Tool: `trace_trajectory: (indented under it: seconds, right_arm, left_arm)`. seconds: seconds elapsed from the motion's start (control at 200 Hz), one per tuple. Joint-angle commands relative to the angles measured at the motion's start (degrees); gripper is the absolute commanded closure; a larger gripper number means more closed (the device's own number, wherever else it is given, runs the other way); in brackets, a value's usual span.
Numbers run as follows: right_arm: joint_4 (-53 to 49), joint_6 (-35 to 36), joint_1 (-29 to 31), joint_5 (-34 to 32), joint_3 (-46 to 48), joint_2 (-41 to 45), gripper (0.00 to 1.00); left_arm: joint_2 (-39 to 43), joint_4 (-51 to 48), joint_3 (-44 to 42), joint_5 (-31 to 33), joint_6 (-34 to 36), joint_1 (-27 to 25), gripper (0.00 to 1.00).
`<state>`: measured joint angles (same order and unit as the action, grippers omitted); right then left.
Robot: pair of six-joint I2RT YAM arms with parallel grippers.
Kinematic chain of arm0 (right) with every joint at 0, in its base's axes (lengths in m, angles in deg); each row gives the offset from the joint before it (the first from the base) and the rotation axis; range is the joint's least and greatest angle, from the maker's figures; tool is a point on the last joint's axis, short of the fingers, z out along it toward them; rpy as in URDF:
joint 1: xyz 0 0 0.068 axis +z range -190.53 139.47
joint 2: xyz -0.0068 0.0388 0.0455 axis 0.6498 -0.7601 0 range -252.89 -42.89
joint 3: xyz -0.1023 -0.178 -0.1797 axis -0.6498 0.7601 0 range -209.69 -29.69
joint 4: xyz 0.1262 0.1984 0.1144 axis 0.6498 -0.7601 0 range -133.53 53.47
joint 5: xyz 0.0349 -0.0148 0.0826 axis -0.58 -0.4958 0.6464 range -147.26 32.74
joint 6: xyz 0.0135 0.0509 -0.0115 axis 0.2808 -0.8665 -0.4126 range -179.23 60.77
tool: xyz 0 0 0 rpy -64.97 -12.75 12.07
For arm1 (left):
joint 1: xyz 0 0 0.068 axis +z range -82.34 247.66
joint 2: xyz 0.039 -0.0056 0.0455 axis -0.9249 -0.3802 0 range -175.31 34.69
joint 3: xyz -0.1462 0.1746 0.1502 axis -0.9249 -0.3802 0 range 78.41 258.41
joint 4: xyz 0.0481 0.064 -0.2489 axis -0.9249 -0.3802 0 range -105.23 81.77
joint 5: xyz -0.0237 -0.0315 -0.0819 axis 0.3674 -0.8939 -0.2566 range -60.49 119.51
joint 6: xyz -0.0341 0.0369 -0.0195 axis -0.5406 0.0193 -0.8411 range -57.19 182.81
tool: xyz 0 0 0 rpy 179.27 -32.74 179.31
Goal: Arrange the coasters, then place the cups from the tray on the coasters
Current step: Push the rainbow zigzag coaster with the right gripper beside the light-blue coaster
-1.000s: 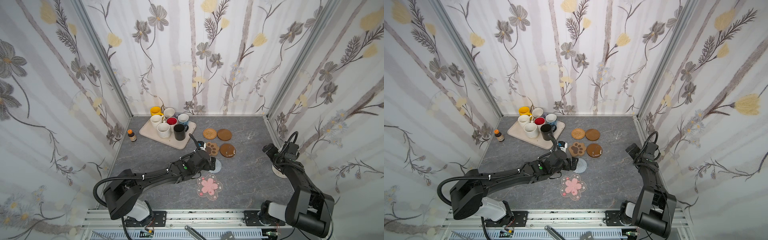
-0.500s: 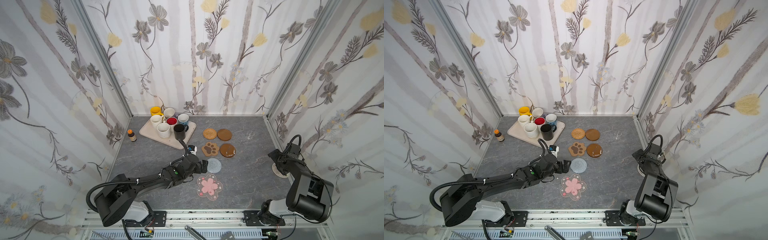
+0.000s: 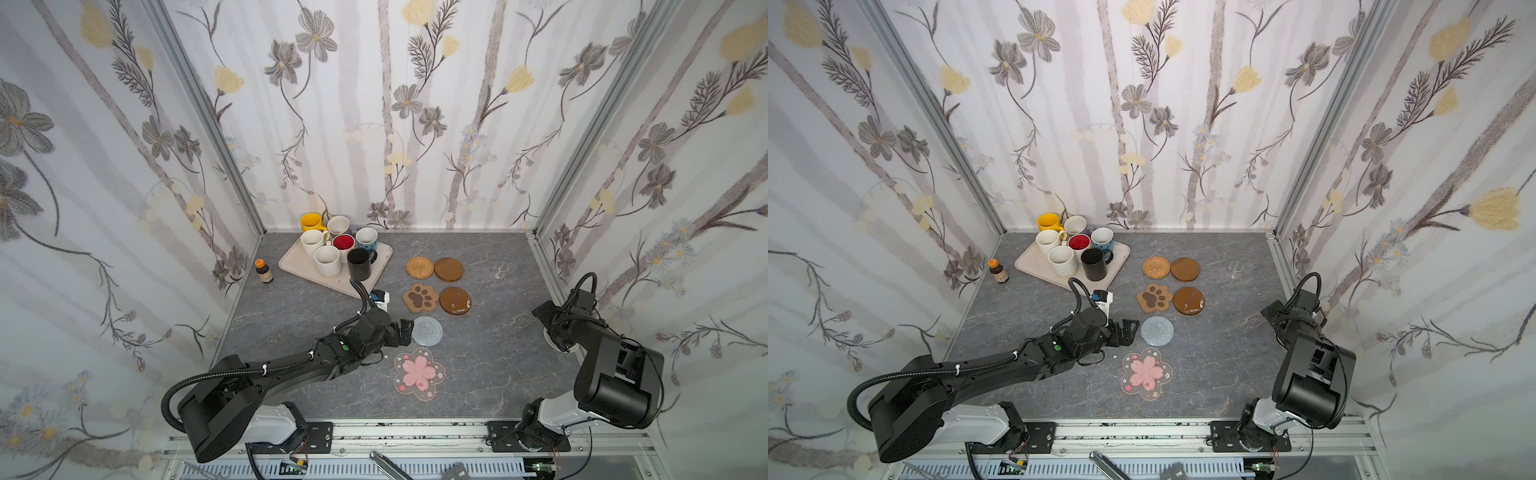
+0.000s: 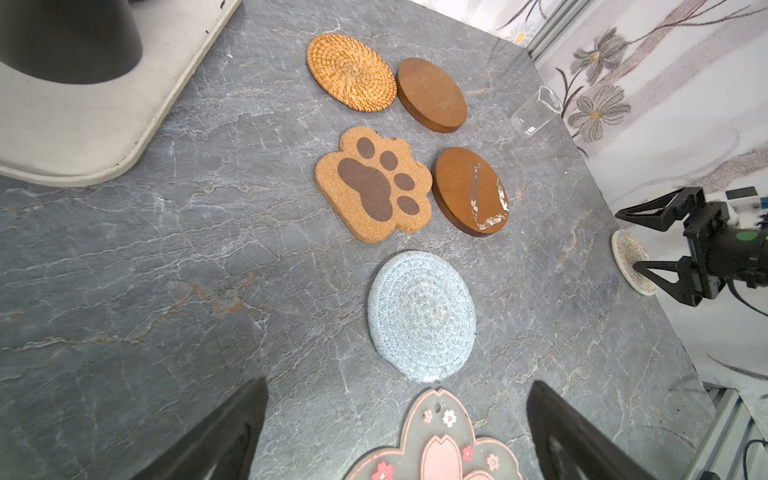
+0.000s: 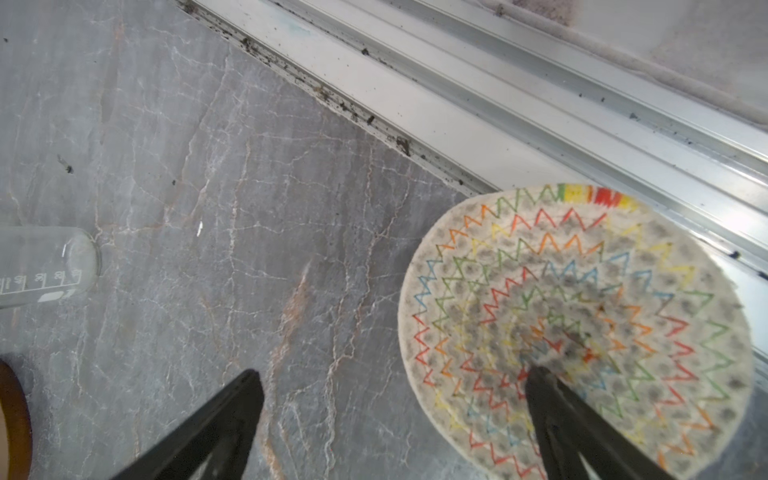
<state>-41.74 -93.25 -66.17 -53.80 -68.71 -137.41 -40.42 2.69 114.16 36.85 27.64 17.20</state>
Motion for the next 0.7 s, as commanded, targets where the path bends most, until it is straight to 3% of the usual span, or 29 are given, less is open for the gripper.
trace_trajectory:
  seconds: [0.0,0.694]
  right_arm:
    - [-1.43,-0.77,0.87,6.35,1.27,0.43,0.00]
    - [-8.34,6.23,17.47,3.00,-1.38,-1.91,0.00]
  left_arm:
    - [0.74,1.43,-0.05,0.27,-0.52,0.23,0.00]
    - [1.64,0.77,-0.07,-0.25,-0.86,0.61,0.00]
